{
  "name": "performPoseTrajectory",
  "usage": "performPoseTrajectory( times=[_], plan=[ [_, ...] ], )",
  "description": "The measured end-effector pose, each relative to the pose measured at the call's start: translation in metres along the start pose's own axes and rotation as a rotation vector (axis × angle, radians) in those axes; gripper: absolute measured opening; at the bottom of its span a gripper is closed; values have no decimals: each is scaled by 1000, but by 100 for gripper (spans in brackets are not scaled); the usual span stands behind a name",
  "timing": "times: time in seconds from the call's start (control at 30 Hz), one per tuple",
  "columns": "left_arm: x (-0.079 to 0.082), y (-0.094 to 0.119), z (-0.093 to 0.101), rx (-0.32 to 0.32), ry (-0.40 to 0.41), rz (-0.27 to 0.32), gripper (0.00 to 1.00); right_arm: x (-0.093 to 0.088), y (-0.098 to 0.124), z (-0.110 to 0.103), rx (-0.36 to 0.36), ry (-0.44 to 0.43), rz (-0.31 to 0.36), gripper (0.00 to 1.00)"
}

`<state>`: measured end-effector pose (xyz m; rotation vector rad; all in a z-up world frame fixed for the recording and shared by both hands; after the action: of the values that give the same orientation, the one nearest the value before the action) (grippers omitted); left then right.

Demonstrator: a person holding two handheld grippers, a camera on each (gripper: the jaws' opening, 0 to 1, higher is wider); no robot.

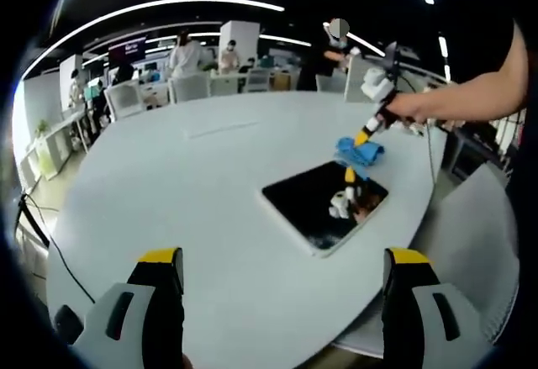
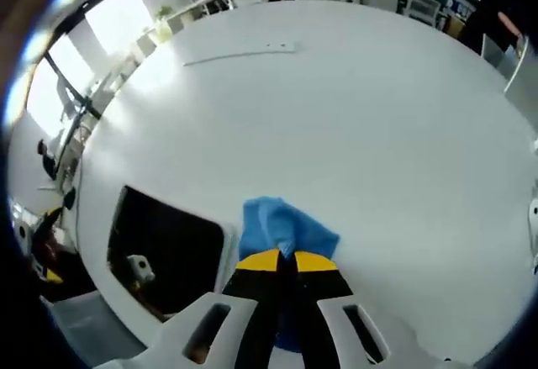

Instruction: Wipe the mirror surface with the cleaning cloth until all visible marks leave the cleaned area.

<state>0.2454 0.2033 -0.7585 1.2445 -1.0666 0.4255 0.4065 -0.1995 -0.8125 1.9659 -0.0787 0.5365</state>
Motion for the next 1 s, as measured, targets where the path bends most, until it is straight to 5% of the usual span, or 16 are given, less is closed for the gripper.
performPoseTrajectory(
  times=[0.4,0.87,1.0],
  plan=[
    [-1,1,0,4,-5,-7,99,-28,-17,25,-33,-16,-46,0],
    [-2,5,1,19,12,6,99,-23,-13,22,-40,77,-9,0],
    [0,8,2,20,14,21,100,-28,-3,21,19,-46,46,3]
  ],
)
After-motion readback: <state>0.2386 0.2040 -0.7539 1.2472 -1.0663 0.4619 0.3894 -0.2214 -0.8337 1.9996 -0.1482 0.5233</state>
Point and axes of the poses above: the point that each gripper's makers call its tool centre point, and the gripper's own axes: y roughly backward along the fingers, z roughly to its right, x roughly out of its top, the point moved 4 cm from there along y, roughly backward along the fingers, and after that the axes turned 15 degrees about x, right-handed, at the moved point
